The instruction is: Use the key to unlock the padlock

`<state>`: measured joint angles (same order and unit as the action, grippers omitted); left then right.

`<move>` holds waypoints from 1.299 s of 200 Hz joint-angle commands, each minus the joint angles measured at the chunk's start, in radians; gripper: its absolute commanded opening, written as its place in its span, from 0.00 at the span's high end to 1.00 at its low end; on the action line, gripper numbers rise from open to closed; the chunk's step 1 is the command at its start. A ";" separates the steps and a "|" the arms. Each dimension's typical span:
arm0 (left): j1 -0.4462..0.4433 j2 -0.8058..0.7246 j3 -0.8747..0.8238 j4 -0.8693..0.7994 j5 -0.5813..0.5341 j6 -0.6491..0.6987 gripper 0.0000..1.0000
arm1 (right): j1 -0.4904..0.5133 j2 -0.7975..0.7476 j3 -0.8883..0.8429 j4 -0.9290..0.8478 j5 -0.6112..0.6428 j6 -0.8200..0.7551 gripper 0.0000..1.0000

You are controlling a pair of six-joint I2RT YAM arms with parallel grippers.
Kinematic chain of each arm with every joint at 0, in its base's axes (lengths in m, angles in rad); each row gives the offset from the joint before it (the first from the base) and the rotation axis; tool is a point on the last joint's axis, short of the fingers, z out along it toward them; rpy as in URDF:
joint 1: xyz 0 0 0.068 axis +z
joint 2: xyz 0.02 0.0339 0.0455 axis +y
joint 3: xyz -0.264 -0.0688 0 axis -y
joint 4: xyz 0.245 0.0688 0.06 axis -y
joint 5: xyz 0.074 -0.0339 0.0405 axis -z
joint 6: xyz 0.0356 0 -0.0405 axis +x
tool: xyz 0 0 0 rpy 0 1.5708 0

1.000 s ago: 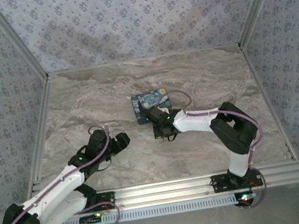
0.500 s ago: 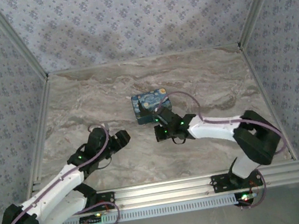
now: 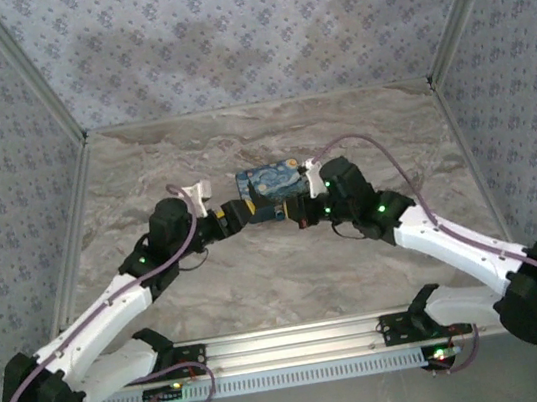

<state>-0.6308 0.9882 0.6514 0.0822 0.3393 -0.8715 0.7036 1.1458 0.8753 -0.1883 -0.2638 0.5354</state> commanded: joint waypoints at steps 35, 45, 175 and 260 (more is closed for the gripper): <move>-0.023 0.099 0.069 0.394 0.321 0.012 0.32 | -0.088 -0.108 0.064 -0.031 -0.284 0.153 0.99; -0.041 0.116 0.091 0.403 0.346 0.025 0.36 | -0.099 -0.112 0.068 -0.022 -0.318 0.181 0.99; -0.152 0.240 0.188 0.405 0.426 0.072 0.40 | -0.169 -0.160 0.064 0.102 -0.448 0.370 0.98; -0.164 0.225 0.210 0.320 0.405 0.122 0.71 | -0.201 -0.166 0.054 0.100 -0.471 0.377 0.97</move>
<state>-0.7876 1.2346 0.8227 0.4297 0.7444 -0.7887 0.5148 1.0000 0.9192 -0.0998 -0.6975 0.9024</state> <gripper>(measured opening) 0.311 0.061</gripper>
